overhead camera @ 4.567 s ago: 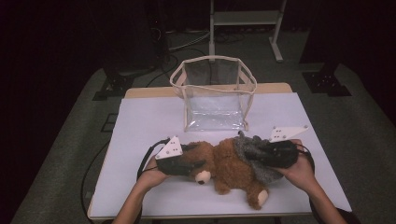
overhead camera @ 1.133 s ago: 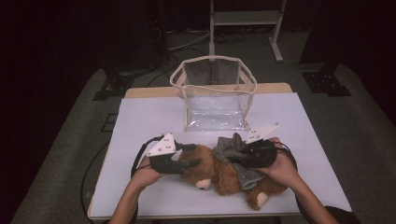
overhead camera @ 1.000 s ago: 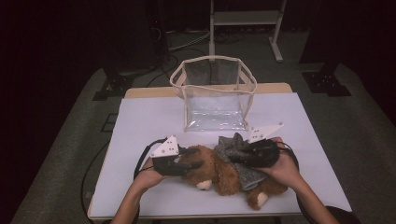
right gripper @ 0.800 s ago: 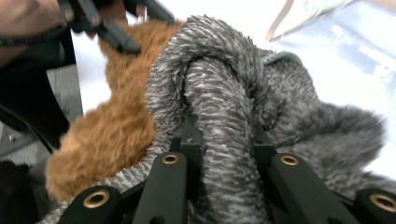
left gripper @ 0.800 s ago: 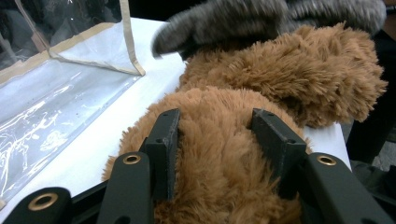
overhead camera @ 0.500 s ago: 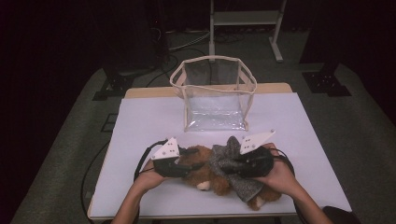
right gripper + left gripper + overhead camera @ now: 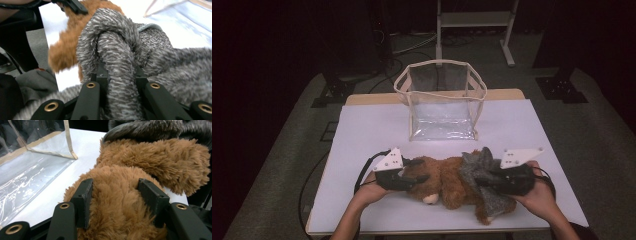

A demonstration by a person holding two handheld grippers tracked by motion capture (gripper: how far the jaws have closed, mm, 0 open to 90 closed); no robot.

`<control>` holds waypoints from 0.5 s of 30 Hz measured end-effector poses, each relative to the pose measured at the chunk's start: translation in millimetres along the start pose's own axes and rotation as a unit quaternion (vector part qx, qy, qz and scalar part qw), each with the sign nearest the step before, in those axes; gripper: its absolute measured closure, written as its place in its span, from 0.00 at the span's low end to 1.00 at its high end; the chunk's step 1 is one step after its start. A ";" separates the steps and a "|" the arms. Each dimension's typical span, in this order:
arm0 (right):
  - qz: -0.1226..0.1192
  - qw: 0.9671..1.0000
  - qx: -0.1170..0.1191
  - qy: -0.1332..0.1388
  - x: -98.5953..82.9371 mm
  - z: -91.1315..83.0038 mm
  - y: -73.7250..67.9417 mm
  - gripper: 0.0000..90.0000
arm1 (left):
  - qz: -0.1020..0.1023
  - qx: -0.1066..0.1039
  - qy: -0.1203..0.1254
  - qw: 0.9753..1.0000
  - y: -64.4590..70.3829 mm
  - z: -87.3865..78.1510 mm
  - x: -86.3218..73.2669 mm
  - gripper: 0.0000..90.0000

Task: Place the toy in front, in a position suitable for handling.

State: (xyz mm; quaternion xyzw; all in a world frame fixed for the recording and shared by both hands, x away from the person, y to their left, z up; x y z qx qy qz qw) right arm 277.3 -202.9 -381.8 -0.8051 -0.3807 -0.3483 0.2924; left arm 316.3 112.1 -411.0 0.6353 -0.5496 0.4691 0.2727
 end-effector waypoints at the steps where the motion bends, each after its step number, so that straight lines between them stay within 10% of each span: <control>1: 0.005 1.000 -0.003 0.004 -5.8 -5.3 0.3 0.82 | 0.001 -0.001 -0.001 1.000 0.5 -0.2 0.2 0.52; 8: 0.046 0.999 -0.015 0.010 -37.6 -34.6 4.0 0.82 | 0.003 -0.006 -0.005 1.000 1.4 -0.9 1.1 0.52; 15: 0.026 0.999 -0.013 0.014 -18.2 -30.9 4.3 0.82 | -0.001 -0.007 -0.003 1.000 0.4 -1.0 -0.2 0.52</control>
Point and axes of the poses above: each handheld gripper's, and its own axes: z roughly forward along the jaws, x roughly out of its top, y roughly to its right, the point moved 3 cm from there along z, roughly forward along the jaws, and after that the axes turned 9 degrees about z, right-handed, at the moved point
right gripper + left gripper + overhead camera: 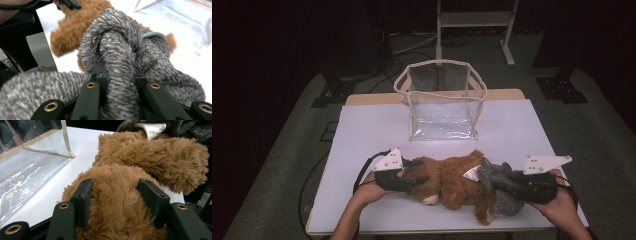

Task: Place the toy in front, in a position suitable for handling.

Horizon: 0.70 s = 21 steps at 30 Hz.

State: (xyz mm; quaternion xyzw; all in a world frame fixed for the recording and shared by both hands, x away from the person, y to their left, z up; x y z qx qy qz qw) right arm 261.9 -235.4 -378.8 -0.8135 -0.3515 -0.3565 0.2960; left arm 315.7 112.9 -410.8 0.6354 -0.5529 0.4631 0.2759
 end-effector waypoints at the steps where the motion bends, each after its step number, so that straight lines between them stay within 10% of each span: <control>1: -0.007 1.000 0.004 -0.002 5.1 5.2 -2.3 0.82 | 0.000 0.000 0.000 1.000 -0.1 -0.1 -0.1 0.52; 5: -0.024 1.000 0.013 -0.015 6.6 19.2 -10.8 0.82 | 0.002 0.000 -0.002 1.000 -0.4 -0.9 -0.3 0.51; 11: 0.015 1.000 0.001 0.000 -6.0 0.3 3.7 0.82 | -0.001 0.001 -0.001 1.000 -0.5 0.5 0.0 0.51; 16: -0.011 1.000 0.011 0.013 21.0 -0.3 0.9 0.82 | -0.001 0.002 -0.003 1.000 -0.2 0.9 0.7 0.51; 21: -0.040 0.998 0.048 -0.010 56.5 38.0 -2.5 0.82 | -0.001 0.003 -0.003 1.000 -0.1 1.2 1.0 0.51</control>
Point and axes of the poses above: each handheld gripper's, and its own axes: z roughly forward along the jaws, x roughly out of its top, y roughly to its right, the point moved 3 cm from there along z, roughly forward along the jaws, and after that the axes turned 9 degrees about z, right-handed, at the moved point
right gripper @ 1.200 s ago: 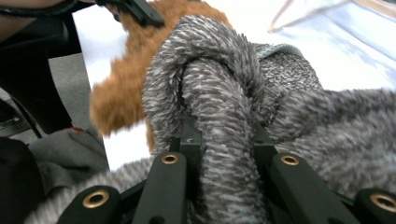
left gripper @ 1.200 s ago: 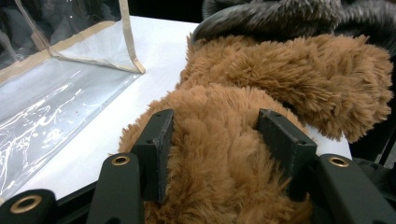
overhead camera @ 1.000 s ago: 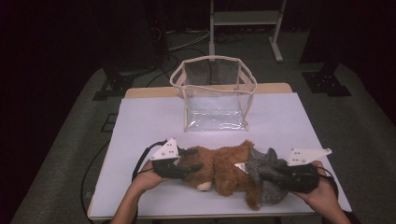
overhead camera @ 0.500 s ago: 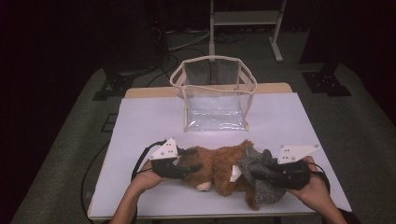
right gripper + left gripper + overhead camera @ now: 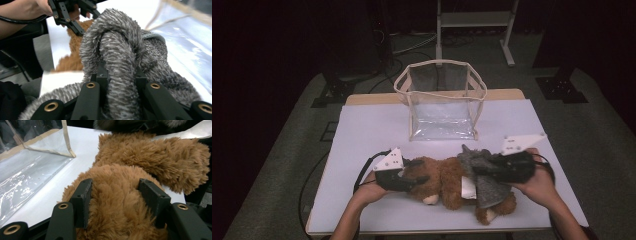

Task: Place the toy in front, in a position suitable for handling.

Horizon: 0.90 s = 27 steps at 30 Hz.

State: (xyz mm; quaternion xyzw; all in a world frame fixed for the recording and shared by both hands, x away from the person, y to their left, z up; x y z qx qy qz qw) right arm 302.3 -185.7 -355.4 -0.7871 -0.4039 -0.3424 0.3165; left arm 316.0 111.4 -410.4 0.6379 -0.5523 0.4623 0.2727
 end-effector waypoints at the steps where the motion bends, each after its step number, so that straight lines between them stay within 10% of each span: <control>1: -0.004 1.000 0.005 -0.011 2.2 8.3 -0.4 0.82 | 0.001 0.000 0.000 1.000 0.1 -0.1 0.1 0.51; 5: -0.030 0.998 0.028 -0.058 1.8 45.1 -15.1 0.83 | 0.007 -0.001 -0.005 1.000 0.1 -0.7 -0.5 0.50; 14: -0.060 0.990 0.092 -0.085 -21.9 44.0 -50.7 0.83 | 0.000 0.002 -0.007 1.000 -0.7 0.0 0.3 0.48; 27: -0.002 0.999 0.027 -0.037 8.5 38.2 6.4 0.82 | 0.013 -0.030 -0.009 0.999 5.3 -2.0 -0.2 0.49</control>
Point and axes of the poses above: each handheld gripper's, and its own axes: z roughly forward along the jaws, x roughly out of its top, y roughly to its right, the point moved 3 cm from there along z, roughly forward along the jaws, and after that the axes turned 9 degrees about z, right-handed, at the moved point
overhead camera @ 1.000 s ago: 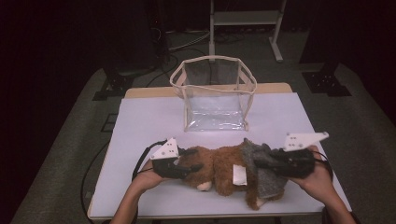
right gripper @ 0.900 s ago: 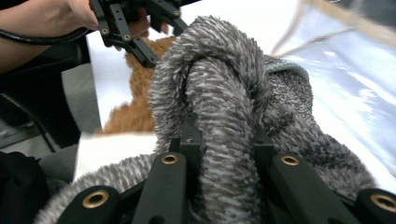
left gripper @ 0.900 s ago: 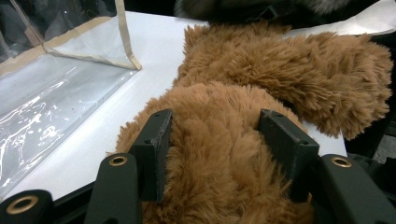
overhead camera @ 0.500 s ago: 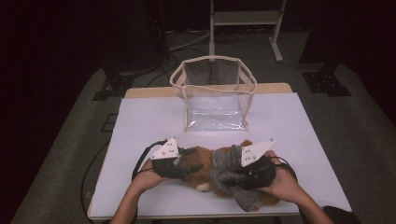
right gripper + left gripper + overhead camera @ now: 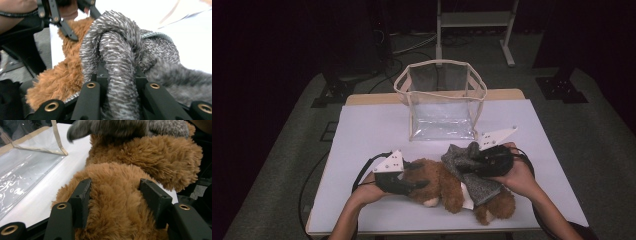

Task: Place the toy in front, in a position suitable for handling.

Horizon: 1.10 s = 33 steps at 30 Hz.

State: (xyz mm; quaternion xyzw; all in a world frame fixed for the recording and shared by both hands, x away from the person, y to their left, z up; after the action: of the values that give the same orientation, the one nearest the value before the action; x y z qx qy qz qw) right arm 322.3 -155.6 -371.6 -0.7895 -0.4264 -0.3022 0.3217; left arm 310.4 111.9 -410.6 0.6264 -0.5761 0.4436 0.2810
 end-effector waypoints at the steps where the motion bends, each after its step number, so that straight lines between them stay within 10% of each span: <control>1: -0.003 1.000 0.003 -0.004 -2.0 2.7 -1.5 0.82 | 0.002 -0.003 -0.001 1.000 0.5 -0.3 -0.3 0.49; 7: -0.013 1.000 0.001 -0.012 6.4 -1.7 -7.6 0.82 | 0.011 -0.008 -0.007 1.000 3.8 2.3 2.6 0.49; 15: -0.030 0.998 0.026 -0.057 26.3 51.6 -6.8 0.81 | 0.020 -0.008 -0.010 1.000 4.5 0.1 1.8 0.48; 21: 0.010 0.999 0.041 -0.026 10.4 35.7 4.3 0.82 | 0.000 0.015 -0.034 0.999 -4.4 -10.1 3.7 0.22; 33: -0.034 0.996 0.054 -0.057 46.1 60.4 -13.9 0.83 | -0.008 -0.012 -0.015 1.000 0.3 -2.5 -4.2 0.44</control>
State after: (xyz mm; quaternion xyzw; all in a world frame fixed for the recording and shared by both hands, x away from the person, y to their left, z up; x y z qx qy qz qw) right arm 343.4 -81.3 -370.3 -0.7722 -0.4858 -0.2444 0.3286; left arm 309.8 116.0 -413.2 0.6341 -0.5807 0.4247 0.2834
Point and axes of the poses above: each handheld gripper's, and its own axes: z roughly forward along the jaws, x roughly out of its top, y roughly to its right, the point moved 3 cm from there along z, roughly forward along the jaws, and after that the axes turned 9 degrees about z, right-handed, at the moved point
